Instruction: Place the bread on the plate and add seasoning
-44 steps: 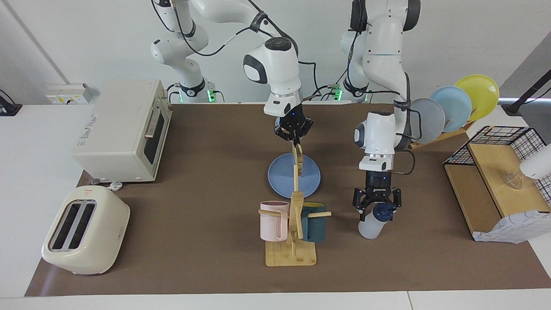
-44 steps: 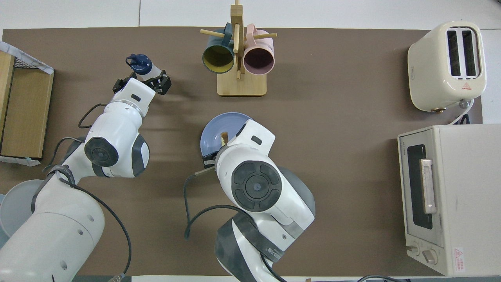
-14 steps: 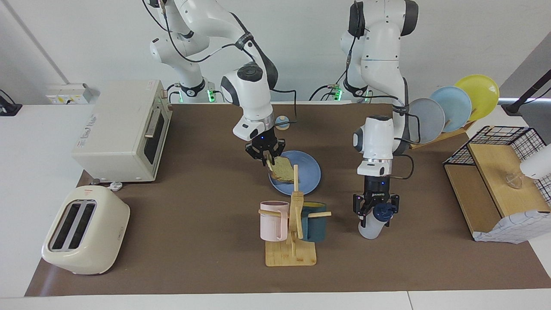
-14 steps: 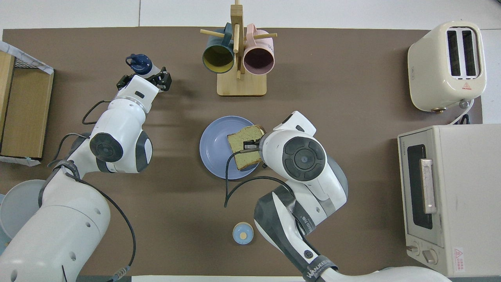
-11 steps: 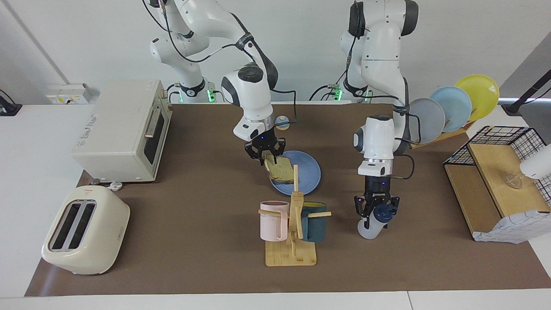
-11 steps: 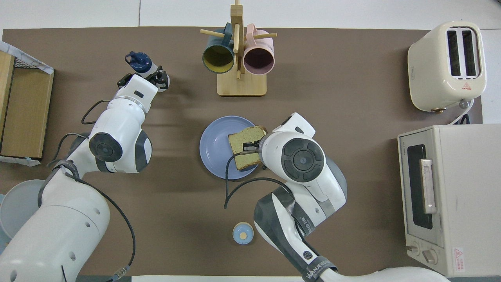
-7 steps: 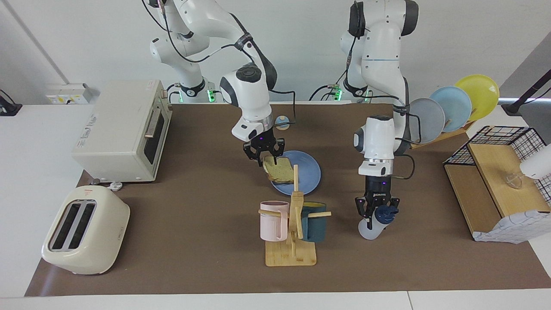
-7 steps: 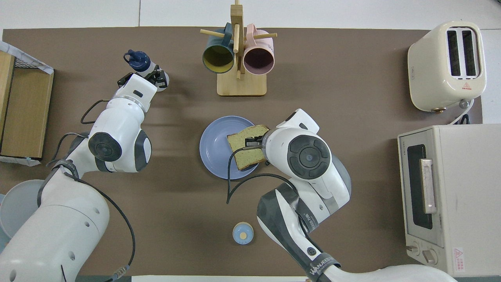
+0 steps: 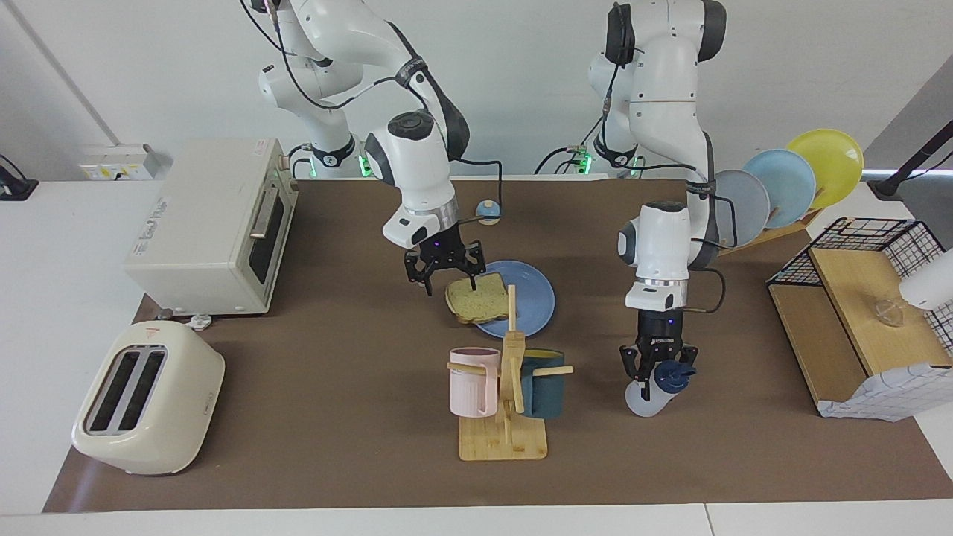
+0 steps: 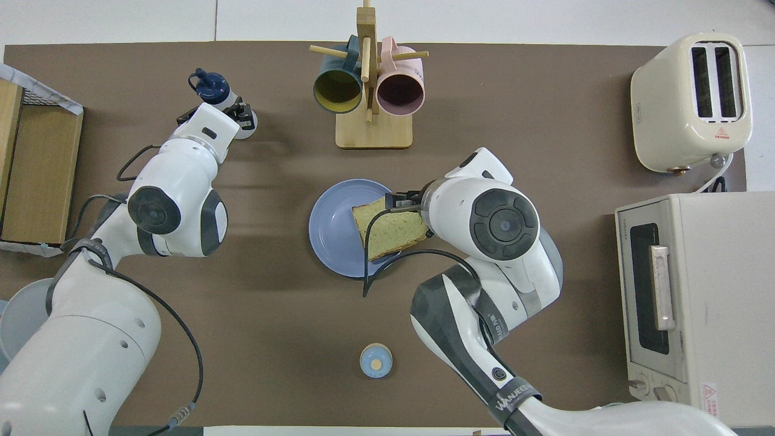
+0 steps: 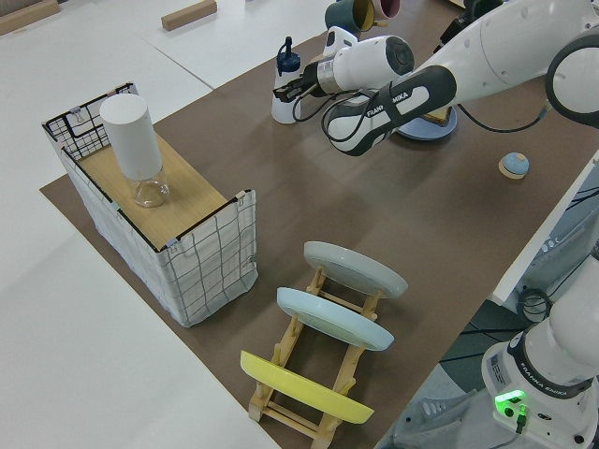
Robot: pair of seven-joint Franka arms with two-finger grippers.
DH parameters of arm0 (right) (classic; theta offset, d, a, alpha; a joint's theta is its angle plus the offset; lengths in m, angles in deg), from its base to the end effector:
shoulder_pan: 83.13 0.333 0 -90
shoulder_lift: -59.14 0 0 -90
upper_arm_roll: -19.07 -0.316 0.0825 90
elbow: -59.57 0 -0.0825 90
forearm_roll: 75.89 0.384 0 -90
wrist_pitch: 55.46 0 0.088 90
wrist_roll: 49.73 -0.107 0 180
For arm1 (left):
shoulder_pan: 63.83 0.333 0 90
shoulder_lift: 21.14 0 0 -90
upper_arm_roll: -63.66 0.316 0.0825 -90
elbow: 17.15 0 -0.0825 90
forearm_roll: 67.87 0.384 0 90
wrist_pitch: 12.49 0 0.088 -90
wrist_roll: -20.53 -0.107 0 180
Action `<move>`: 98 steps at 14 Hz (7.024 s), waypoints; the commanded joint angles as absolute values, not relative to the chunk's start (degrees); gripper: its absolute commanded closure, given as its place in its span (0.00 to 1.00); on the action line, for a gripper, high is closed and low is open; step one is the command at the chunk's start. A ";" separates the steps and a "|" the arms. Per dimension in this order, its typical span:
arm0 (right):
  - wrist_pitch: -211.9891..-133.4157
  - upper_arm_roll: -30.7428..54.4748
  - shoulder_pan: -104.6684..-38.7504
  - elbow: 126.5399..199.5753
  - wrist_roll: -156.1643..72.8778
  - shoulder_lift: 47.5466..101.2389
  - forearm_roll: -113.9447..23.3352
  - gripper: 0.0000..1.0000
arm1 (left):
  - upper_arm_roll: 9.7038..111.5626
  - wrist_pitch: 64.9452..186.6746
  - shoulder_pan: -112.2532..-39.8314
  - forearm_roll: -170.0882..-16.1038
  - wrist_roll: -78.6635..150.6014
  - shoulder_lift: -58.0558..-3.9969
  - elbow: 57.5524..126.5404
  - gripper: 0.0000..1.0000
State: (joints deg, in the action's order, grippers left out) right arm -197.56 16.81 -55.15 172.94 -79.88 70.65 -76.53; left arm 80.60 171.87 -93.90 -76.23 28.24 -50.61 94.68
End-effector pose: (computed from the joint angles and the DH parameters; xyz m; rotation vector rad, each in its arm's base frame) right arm 0.5377 0.3123 0.3982 -2.9658 -0.0109 -0.3887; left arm 0.6497 -0.1595 0.3154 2.8462 -0.0561 1.1701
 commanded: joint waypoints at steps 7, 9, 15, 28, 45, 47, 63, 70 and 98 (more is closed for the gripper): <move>-188.04 16.34 -56.33 162.19 -78.38 71.08 -69.42 0.00 | 80.89 143.63 -91.60 -75.08 22.81 -45.23 81.73 1.00; -180.47 16.43 -56.68 154.62 -78.47 72.93 -65.19 0.00 | 80.97 139.32 -91.60 -74.82 20.98 -43.56 80.59 1.00; -167.72 16.61 -58.00 144.23 -79.00 74.17 -59.64 0.00 | 80.89 123.44 -91.69 -74.81 9.65 -33.56 80.41 1.00; -154.52 16.17 -56.68 138.14 -91.12 70.57 -50.58 0.00 | 79.48 82.27 -100.91 -75.43 -17.77 -13.32 81.55 1.00; -171.54 13.62 -48.35 140.25 -100.00 67.66 -47.94 0.38 | 78.87 82.79 -102.32 -75.61 -38.10 -10.95 89.46 1.00; -173.84 13.53 -47.80 140.95 -98.61 68.45 -52.58 0.42 | 78.78 82.87 -102.32 -75.69 -38.27 -10.86 89.55 1.00; -179.12 13.53 -47.98 140.52 -99.04 70.74 -53.66 0.59 | 78.87 83.93 -102.32 -76.31 -38.36 -9.89 91.22 1.00; -178.94 13.53 -47.89 140.60 -98.95 70.74 -53.66 0.70 | 78.87 85.07 -102.32 -76.66 -38.27 -9.28 92.45 1.00; -181.32 13.70 -49.47 141.13 -104.86 71.01 -47.05 1.00 | 78.87 84.90 -102.23 -77.01 -38.10 -9.19 92.54 1.00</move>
